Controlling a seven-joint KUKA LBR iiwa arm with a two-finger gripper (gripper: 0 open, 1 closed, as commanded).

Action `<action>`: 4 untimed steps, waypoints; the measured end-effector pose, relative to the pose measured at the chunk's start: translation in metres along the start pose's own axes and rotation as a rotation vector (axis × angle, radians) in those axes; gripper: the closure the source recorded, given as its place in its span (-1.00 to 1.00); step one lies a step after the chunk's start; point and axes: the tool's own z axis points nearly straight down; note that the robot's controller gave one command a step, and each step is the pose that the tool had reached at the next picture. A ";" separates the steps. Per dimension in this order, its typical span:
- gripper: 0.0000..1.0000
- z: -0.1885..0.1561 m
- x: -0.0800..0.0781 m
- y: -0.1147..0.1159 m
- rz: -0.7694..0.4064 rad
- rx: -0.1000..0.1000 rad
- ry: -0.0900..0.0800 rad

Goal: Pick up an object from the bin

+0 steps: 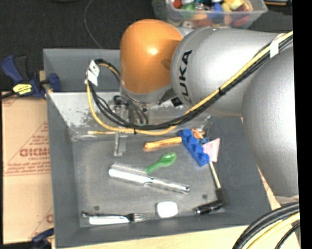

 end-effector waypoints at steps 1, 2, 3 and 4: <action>-1.00 0.141 0.021 -0.091 0.021 -0.002 -0.001; -1.00 0.061 0.017 -0.064 0.037 -0.007 -0.021; -1.00 0.121 0.050 -0.091 0.167 -0.003 0.002; -1.00 0.151 -0.001 -0.103 0.323 -0.011 -0.022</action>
Offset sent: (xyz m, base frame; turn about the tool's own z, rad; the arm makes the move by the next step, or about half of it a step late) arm -0.0194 -0.0650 -0.0661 0.0407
